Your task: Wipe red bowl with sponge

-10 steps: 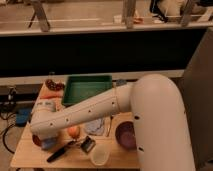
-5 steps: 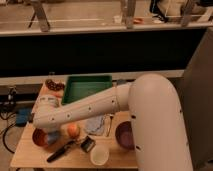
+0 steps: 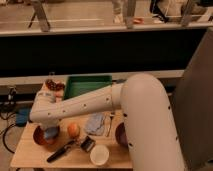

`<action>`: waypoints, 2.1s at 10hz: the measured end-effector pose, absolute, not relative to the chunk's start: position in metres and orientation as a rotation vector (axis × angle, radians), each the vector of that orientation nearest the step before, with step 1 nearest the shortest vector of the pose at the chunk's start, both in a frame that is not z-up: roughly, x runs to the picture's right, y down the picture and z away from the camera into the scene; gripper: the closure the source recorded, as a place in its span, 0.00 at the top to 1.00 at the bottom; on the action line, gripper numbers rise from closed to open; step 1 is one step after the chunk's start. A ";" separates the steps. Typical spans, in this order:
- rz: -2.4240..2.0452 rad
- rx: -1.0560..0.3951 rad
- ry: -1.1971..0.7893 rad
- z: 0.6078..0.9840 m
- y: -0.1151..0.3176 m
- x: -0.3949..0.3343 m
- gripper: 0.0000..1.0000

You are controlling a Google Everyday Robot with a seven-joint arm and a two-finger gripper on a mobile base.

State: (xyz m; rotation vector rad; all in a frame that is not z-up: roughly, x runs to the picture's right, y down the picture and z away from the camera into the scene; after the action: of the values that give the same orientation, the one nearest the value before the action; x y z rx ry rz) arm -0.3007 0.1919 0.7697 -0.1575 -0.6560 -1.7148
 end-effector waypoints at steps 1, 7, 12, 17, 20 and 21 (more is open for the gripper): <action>-1.717 -0.149 -0.669 0.769 0.191 -0.304 0.05; -1.804 -0.133 -0.760 0.751 0.206 -0.342 0.05; -1.808 -0.157 -0.791 0.735 0.229 -0.339 0.05; -1.749 -0.210 -0.766 0.732 0.233 -0.293 0.05; -1.719 -0.251 -0.735 0.733 0.226 -0.266 0.05; -1.716 -0.257 -0.729 0.735 0.222 -0.266 0.05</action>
State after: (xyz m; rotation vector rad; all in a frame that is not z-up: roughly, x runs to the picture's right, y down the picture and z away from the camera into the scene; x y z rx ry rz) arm -0.2655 0.2223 0.7348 -0.2568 -0.7288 -1.7158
